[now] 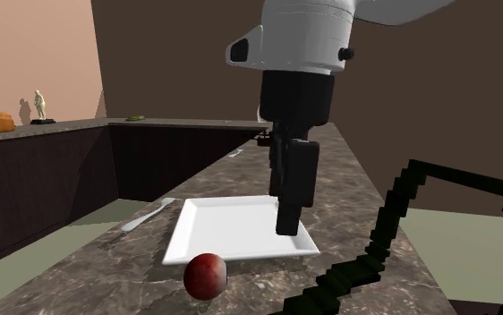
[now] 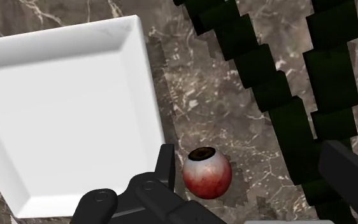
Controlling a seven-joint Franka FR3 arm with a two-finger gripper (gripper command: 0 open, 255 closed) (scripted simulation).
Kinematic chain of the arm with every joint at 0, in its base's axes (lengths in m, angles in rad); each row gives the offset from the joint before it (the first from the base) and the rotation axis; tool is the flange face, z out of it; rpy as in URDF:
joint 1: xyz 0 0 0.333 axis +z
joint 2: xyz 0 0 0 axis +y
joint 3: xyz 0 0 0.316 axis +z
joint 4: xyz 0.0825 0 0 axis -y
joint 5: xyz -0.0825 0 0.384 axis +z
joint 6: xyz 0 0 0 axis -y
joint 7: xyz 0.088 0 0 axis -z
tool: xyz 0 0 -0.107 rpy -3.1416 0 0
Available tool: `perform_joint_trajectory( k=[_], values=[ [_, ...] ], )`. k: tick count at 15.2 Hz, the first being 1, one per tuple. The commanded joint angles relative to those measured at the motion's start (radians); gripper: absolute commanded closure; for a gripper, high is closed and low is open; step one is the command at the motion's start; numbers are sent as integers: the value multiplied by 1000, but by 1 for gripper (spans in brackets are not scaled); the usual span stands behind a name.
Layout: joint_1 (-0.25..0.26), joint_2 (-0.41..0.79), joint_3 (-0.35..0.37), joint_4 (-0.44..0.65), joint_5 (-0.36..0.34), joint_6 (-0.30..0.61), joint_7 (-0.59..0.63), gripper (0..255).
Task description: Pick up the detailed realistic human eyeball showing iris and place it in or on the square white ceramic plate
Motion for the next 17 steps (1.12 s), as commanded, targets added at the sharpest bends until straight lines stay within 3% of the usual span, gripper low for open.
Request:
perform_joint_trajectory(
  k=[1, 8, 17],
  values=[
    [0, 66, 7, 30, -18, 39, 13, 0],
    [5, 334, 18, 214, -92, 128, 60, 0],
    [2, 401, 12, 191, -105, 219, 68, 0]
  ],
)
